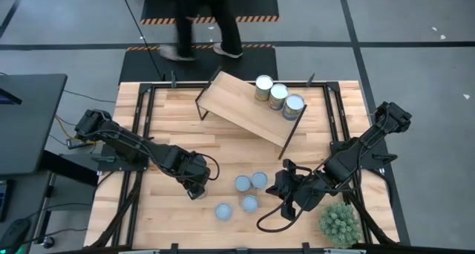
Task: Pick and place cans onto a shelf
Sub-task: Put the canned oranges on the shelf
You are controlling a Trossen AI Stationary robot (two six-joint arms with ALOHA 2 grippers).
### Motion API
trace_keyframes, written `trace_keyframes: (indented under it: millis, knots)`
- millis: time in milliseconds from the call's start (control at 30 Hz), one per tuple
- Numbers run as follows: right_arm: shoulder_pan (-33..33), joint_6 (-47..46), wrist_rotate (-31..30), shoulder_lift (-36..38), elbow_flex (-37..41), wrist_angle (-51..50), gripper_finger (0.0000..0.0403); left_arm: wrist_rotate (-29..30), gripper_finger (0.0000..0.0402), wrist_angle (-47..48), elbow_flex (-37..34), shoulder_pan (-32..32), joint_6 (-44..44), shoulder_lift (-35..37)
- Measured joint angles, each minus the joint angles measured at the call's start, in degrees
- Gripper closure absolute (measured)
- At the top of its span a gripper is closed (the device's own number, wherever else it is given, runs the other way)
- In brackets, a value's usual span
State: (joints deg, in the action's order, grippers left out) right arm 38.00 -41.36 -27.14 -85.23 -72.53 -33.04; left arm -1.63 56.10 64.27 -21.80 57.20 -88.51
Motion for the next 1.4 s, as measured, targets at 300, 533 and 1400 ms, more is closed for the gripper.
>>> trace_keyframes:
  millis: [300,533,1400]
  knots:
    - [0.0,0.3,0.0,0.0,0.0,-0.02,0.0394,0.57,0.0396,0.19,-0.07,-0.16,-2.71,-0.07]
    - [-0.06,0.58,-0.2,0.0,0.0,-0.02,0.0394,0.86,0.04,0.7,0.25,1.14,-8.0,0.79]
    - [-1.03,-0.03,0.2,0.0,0.0,-0.02,0.0394,1.49,0.0402,1.79,3.26,11.41,-42.44,1.4]
